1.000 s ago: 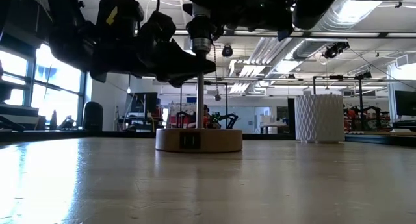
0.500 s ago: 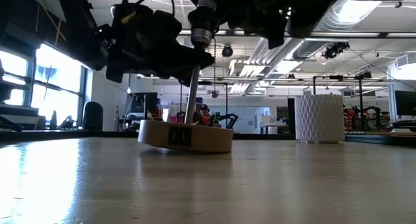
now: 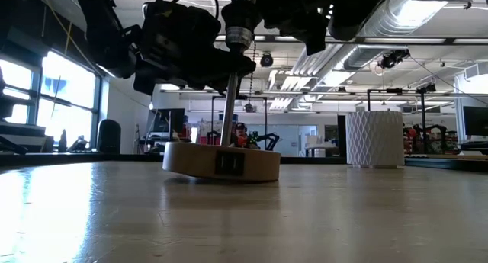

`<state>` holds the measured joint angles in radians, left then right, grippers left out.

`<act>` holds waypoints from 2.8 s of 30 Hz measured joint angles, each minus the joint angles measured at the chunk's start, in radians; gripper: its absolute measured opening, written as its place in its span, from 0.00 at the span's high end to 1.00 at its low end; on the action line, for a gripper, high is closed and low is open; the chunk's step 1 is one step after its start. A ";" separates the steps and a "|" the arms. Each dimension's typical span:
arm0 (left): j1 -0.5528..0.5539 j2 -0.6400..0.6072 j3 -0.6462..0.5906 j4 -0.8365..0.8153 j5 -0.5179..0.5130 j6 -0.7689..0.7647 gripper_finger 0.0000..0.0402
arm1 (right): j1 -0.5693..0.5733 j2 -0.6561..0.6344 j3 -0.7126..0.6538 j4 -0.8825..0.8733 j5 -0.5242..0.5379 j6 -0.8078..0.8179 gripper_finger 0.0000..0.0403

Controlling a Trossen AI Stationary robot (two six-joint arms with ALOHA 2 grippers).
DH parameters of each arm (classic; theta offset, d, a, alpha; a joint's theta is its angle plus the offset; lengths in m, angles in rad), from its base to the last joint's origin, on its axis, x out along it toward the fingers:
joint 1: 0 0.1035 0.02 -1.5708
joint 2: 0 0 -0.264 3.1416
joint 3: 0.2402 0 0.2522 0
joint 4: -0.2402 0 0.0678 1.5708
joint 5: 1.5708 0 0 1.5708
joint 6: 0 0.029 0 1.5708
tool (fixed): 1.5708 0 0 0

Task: Screw lightbulb
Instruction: Insert the lightbulb into the lamp

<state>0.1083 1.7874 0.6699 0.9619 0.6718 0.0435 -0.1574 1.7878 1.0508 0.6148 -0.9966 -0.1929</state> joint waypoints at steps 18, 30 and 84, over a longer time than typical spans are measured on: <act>-0.008 -0.005 -0.001 -0.037 -0.026 -0.016 0.92 | -0.032 -0.025 -0.001 -0.055 0.046 0.063 0.54; -0.025 -0.006 -0.001 -0.061 -0.098 -0.013 0.92 | -0.051 -0.095 0.000 -0.172 0.058 0.012 0.54; 0.148 -0.129 -0.006 -0.417 -0.409 0.145 0.58 | 0.003 -0.421 -0.051 -0.869 0.851 -0.002 0.54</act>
<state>0.2562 1.6588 0.6643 0.5453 0.2632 0.1887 -0.1545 1.3670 1.0001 -0.2544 -0.1456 -0.1946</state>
